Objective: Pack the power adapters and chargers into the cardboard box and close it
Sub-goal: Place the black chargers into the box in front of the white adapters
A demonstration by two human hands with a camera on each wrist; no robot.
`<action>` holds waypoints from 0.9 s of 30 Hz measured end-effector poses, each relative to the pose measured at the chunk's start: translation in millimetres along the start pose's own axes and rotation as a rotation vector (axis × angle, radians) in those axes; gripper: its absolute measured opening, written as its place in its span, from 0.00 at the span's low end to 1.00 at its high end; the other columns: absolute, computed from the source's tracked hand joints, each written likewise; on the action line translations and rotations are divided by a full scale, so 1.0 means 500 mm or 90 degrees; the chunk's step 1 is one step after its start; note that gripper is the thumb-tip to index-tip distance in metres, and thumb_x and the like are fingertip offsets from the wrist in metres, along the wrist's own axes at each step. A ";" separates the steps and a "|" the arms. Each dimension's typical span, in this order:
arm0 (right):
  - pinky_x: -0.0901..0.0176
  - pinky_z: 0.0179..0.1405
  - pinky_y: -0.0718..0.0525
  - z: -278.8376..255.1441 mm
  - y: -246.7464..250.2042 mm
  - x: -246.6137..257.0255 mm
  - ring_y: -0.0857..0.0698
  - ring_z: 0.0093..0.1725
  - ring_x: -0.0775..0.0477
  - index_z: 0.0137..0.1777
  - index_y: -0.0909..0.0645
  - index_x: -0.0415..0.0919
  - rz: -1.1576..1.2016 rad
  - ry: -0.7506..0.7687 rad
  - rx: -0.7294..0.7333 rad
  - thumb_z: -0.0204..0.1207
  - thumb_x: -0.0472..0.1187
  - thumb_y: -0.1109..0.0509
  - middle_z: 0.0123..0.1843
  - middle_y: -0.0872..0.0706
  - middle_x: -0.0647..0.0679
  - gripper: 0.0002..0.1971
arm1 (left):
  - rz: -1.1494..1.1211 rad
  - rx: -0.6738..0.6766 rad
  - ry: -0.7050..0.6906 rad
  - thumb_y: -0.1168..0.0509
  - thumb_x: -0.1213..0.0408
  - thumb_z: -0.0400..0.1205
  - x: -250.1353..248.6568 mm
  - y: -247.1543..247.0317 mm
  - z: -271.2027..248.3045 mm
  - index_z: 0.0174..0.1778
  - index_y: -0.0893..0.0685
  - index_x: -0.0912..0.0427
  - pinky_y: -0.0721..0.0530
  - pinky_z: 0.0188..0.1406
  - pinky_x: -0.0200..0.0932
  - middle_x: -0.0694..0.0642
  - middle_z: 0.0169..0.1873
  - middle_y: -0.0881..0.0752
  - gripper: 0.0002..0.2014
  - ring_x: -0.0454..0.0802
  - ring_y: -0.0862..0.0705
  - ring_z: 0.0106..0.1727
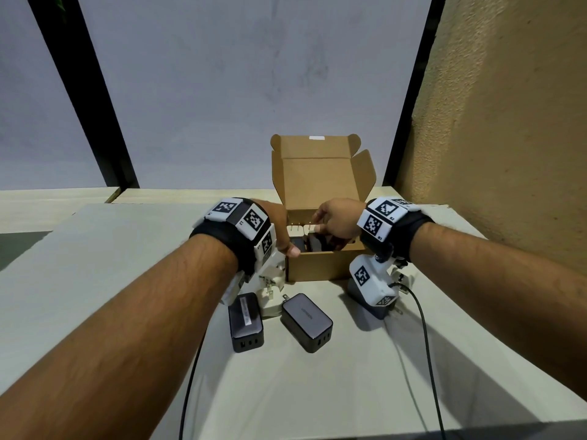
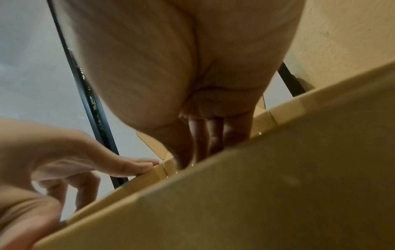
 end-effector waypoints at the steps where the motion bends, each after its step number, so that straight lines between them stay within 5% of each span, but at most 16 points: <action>1: 0.51 0.46 0.11 -0.001 -0.006 0.001 0.10 0.51 0.38 0.68 0.20 0.41 0.012 0.002 0.015 0.82 0.37 0.34 0.58 0.11 0.39 0.15 | 0.004 0.000 -0.001 0.28 0.35 0.69 0.001 -0.001 0.002 0.65 0.18 0.58 0.22 0.58 0.48 0.57 0.58 0.13 0.36 0.55 0.16 0.58; 3: 0.52 0.61 0.16 -0.002 -0.010 0.006 0.14 0.62 0.40 0.70 0.20 0.40 -0.003 0.022 0.028 0.81 0.30 0.36 0.64 0.13 0.41 0.19 | 0.007 0.000 -0.008 0.28 0.34 0.68 0.001 -0.003 0.007 0.65 0.18 0.58 0.24 0.53 0.46 0.57 0.59 0.14 0.37 0.52 0.19 0.53; 5: 0.53 0.65 0.18 -0.005 -0.010 0.009 0.16 0.64 0.42 0.67 0.18 0.41 -0.034 0.036 0.028 0.80 0.28 0.37 0.65 0.14 0.44 0.19 | 0.006 -0.001 -0.012 0.28 0.33 0.68 0.004 -0.004 0.011 0.65 0.18 0.58 0.26 0.50 0.44 0.57 0.59 0.14 0.38 0.52 0.21 0.50; 10: 0.52 0.62 0.15 -0.017 -0.009 0.005 0.14 0.60 0.43 0.64 0.15 0.43 -0.035 0.057 0.030 0.80 0.27 0.37 0.62 0.12 0.45 0.18 | -0.015 0.013 -0.011 0.27 0.34 0.67 0.010 -0.008 0.018 0.65 0.18 0.61 0.29 0.47 0.44 0.53 0.47 0.20 0.38 0.51 0.24 0.47; 15: 0.57 0.57 0.16 -0.066 0.011 0.012 0.14 0.57 0.48 0.64 0.16 0.44 -0.007 0.103 -0.035 0.78 0.36 0.29 0.59 0.12 0.50 0.15 | -0.022 0.014 0.003 0.27 0.32 0.65 0.014 -0.011 0.020 0.68 0.19 0.59 0.25 0.53 0.47 0.56 0.59 0.14 0.42 0.52 0.22 0.50; 19: 0.64 0.48 0.20 -0.168 0.004 0.051 0.14 0.52 0.52 0.53 0.13 0.46 -0.030 0.185 -0.065 0.77 0.43 0.27 0.49 0.12 0.53 0.07 | -0.023 0.006 0.003 0.27 0.33 0.66 0.009 -0.003 0.011 0.62 0.16 0.61 0.27 0.47 0.45 0.53 0.43 0.17 0.39 0.52 0.22 0.44; 23: 0.55 0.51 0.16 -0.243 -0.069 0.079 0.14 0.52 0.49 0.61 0.18 0.44 -0.110 0.198 0.051 0.75 0.61 0.31 0.54 0.11 0.49 0.24 | -0.021 0.019 0.004 0.27 0.35 0.68 0.000 0.002 0.006 0.60 0.16 0.63 0.27 0.48 0.45 0.56 0.50 0.13 0.36 0.54 0.19 0.49; 27: 0.50 0.55 0.15 -0.257 -0.125 0.082 0.16 0.57 0.44 0.74 0.32 0.43 -0.125 0.172 0.105 0.70 0.64 0.27 0.61 0.16 0.45 0.38 | -0.030 -0.010 0.011 0.25 0.36 0.65 0.007 0.004 0.005 0.46 0.17 0.59 0.28 0.39 0.42 0.53 0.39 0.18 0.29 0.51 0.22 0.40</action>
Point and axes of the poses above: each hand's wrist, its own z-axis towards the middle knuckle, its own y-axis out of the back of the hand, x = y × z, the point moved 8 cm from there along z, towards the middle knuckle
